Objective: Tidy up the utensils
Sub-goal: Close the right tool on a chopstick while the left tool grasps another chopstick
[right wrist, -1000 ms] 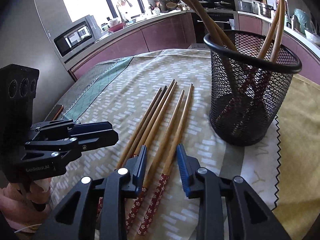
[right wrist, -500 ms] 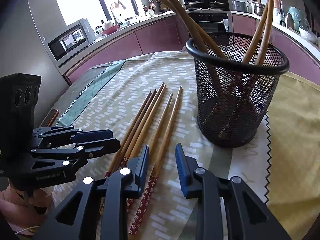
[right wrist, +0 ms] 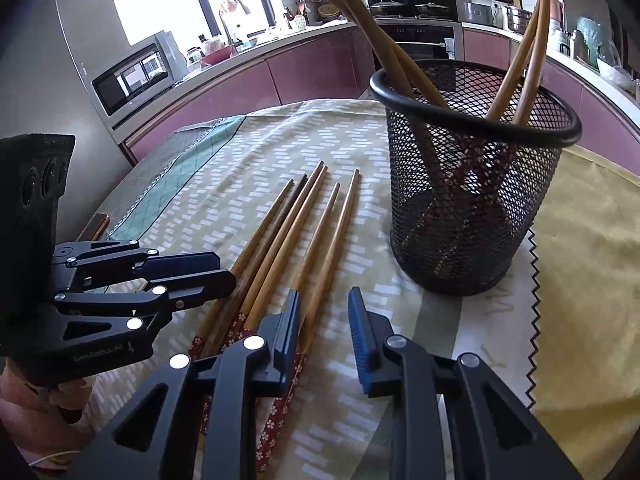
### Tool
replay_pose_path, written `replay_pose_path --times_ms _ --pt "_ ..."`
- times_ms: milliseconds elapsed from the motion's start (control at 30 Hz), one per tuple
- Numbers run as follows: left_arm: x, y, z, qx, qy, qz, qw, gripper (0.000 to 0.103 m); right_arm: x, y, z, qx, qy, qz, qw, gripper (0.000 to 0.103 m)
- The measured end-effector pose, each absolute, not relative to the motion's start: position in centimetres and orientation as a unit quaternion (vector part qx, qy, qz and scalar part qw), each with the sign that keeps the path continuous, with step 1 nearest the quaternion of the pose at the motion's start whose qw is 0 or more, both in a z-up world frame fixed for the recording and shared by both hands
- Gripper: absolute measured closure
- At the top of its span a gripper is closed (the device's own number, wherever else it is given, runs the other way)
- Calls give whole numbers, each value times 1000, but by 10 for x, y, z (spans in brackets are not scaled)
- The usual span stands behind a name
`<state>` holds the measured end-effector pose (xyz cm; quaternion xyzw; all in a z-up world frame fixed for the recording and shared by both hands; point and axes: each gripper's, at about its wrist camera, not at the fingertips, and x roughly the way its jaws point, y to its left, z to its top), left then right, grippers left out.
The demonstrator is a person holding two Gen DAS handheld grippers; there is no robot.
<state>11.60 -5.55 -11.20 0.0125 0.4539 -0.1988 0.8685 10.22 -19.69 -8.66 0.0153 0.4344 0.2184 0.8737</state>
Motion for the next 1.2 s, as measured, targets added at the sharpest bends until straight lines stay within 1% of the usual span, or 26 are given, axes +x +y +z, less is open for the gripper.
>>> replay_pose_path --times_ms 400,533,667,800,967,1200 --pt "129 -53 -111 21 457 -181 871 78 109 -186 -87 -11 433 205 878 80" --pt "136 -55 -112 26 458 -173 872 82 114 -181 -87 -19 433 202 878 81" --pt "142 -57 -113 29 457 -161 874 89 118 -179 -87 -18 435 198 878 91" --pt "141 -57 -113 21 453 -150 879 91 119 -182 -88 1 436 200 877 96" --pt "138 -51 -113 0 450 -140 882 95 117 -190 -88 31 436 203 876 97" --pt "122 -45 -101 -13 437 -157 886 95 105 -192 -76 32 419 230 878 97"
